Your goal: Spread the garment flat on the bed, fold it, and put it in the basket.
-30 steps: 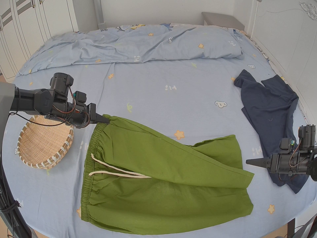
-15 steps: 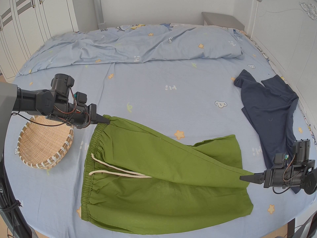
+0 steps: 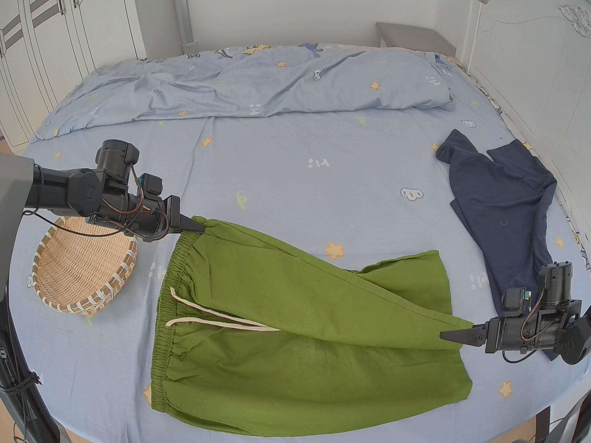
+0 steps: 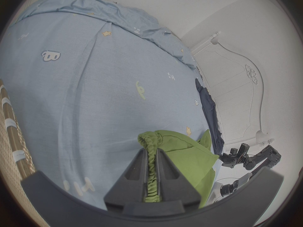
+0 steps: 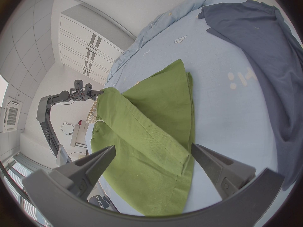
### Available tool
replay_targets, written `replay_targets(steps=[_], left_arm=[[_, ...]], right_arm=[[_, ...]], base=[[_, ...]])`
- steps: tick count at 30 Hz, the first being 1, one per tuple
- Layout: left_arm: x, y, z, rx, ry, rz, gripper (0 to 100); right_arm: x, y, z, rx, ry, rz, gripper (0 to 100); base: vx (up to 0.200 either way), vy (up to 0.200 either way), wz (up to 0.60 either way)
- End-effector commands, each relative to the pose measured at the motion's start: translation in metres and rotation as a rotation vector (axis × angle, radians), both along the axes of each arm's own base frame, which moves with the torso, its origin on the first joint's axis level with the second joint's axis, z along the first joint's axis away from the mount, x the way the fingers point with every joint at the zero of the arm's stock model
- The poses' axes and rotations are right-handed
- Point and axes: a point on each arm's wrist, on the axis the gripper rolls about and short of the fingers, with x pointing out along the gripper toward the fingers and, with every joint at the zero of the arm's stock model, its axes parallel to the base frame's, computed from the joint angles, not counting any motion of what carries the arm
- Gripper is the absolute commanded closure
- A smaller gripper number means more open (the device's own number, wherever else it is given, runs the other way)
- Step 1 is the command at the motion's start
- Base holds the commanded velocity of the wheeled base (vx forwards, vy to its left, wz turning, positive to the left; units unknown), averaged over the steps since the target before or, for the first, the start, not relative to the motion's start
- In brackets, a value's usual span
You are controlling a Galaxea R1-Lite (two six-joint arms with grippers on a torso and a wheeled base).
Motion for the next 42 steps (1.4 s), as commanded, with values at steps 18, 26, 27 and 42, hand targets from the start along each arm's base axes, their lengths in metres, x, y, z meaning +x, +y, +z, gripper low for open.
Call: replay_targets(steps=[18,26,27,42], left_arm=[[-0.003,0.001,-0.001,0.001,0.012,0.0,100],[-0.019,0.008,0.013,-0.001,-0.01,0.018,100],[-0.02,0.009,0.013,-0.001,-0.008,0.018,100],[-0.031,0.014,0.028,-0.003,-0.043,0.034,100]], right_arm=[[0.002,-0.003,0.003,0.007,-0.028,-0.015,100],[-0.036,0.014,0.075,0.05,-0.332,0.063,100],[-0.037,0.014,0.078,0.053,-0.34,0.065,100],[-0.06,0.014,0.164,0.059,-0.466,0.084,100]], base=[[0.0,0.0,0.0],[0.0,0.0,0.0],[0.0,0.0,0.0],[0.0,0.0,0.0]])
